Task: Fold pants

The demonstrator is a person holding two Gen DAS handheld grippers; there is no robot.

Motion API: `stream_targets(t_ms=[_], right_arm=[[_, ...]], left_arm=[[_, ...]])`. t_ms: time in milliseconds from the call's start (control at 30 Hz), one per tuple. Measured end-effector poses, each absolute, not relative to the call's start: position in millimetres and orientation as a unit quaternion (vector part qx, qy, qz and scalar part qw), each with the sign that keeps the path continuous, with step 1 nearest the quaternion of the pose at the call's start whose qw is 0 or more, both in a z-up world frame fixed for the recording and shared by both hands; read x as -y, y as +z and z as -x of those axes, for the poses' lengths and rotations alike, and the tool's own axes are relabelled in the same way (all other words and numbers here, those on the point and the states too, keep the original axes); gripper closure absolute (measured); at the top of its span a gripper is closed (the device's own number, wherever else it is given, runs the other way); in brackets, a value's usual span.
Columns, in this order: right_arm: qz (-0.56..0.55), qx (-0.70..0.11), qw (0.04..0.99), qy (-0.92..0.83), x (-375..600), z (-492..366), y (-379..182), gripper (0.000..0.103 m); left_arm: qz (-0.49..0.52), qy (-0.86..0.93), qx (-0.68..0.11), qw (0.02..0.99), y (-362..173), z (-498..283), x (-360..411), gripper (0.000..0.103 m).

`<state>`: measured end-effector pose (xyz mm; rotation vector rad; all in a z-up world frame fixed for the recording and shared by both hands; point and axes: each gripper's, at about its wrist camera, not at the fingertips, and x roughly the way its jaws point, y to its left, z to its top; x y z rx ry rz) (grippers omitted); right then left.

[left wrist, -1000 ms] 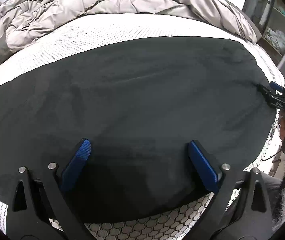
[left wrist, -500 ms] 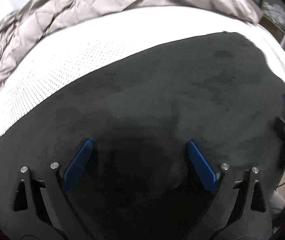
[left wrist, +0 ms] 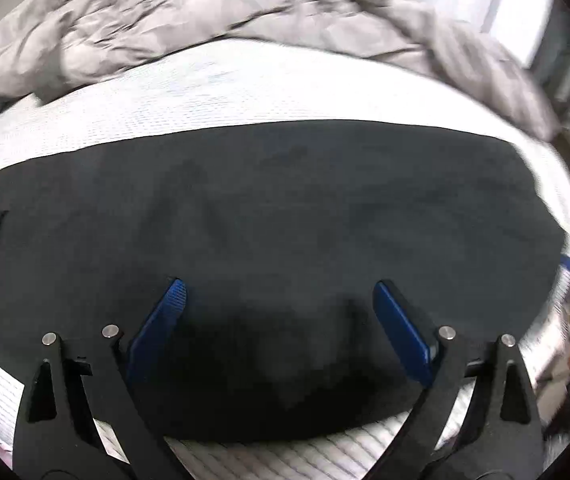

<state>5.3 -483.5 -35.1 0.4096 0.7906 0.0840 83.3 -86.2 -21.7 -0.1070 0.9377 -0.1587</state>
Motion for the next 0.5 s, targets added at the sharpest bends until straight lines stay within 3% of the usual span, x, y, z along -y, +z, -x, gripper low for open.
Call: stream_targets(t_ms=[200, 400, 500], right_arm=[[-0.372, -0.371, 0.845, 0.094, 514.9, 11.9, -67.2, 0.001], [-0.415, -0.305, 0.851, 0.105, 527.4, -3.6, -69.6, 0.002], [-0.406, -0.306, 0.858, 0.076, 531.7, -21.2, -64.0, 0.022]], left_arm=[[0.007, -0.169, -0.447, 0.878, -33.3, -71.5, 128.3, 0.009], [0.000, -0.172, -0.454, 0.874, -48.2, -69.7, 132.3, 0.007], [0.013, -0.170, -0.453, 0.875, -52.3, -64.4, 122.8, 0.007]])
